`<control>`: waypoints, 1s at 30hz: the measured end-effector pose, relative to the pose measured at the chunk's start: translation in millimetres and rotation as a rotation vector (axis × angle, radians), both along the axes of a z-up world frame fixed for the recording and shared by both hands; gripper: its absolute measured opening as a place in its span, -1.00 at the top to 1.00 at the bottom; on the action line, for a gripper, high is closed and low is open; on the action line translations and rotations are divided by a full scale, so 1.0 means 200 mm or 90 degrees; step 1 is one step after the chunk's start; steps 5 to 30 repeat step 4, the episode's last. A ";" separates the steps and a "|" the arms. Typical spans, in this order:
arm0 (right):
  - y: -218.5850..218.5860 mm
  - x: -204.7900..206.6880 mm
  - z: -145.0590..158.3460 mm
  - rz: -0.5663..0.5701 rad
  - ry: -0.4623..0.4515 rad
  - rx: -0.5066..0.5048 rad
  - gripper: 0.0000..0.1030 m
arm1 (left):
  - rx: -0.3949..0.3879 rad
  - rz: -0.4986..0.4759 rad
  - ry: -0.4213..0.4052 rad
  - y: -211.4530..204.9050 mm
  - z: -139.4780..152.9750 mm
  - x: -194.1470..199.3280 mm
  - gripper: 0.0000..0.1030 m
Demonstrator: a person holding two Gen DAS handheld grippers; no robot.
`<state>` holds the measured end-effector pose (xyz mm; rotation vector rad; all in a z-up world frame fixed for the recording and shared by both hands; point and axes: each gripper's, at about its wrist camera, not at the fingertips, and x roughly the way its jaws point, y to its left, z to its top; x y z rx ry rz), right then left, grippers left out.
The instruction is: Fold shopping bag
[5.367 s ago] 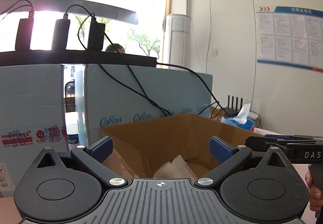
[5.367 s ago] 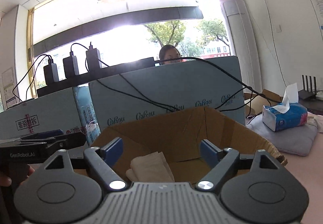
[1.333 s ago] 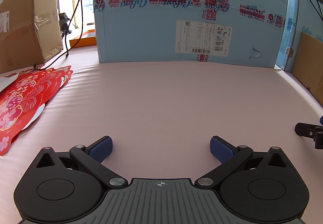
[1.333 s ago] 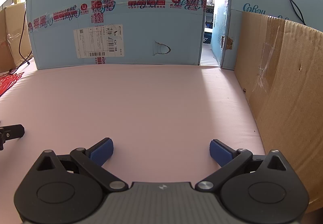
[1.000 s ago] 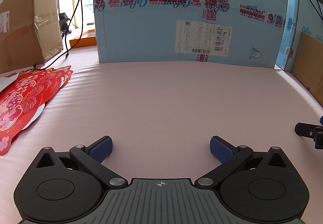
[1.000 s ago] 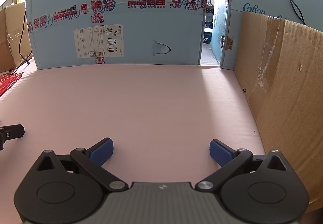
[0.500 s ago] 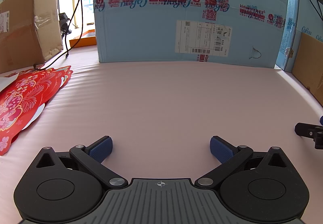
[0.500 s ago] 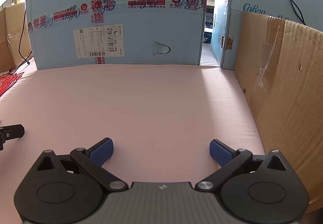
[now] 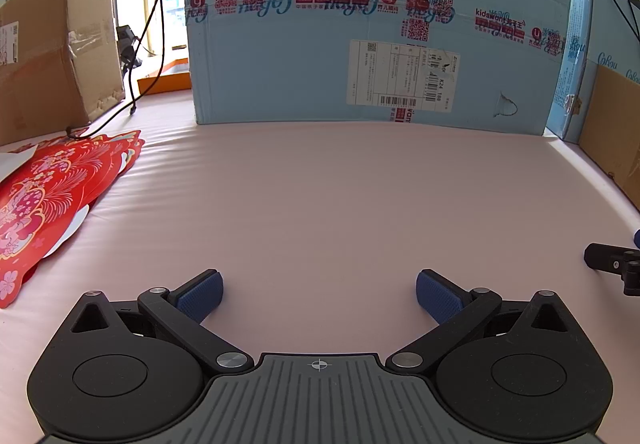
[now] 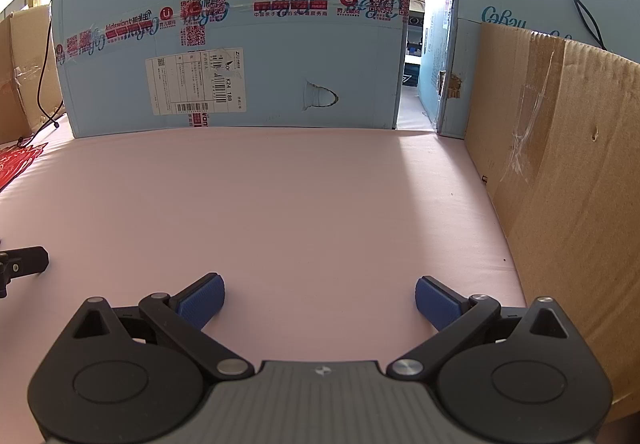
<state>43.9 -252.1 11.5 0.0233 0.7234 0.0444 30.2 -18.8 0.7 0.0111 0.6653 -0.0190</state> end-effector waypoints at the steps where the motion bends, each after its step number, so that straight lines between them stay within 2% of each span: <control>1: 0.00 0.00 0.00 0.000 0.000 0.000 -1.00 | 0.000 0.000 0.000 0.00 0.00 0.00 -1.00; 30: 0.00 0.00 0.00 0.000 0.000 0.000 -1.00 | 0.000 0.000 0.000 0.00 0.00 0.00 -1.00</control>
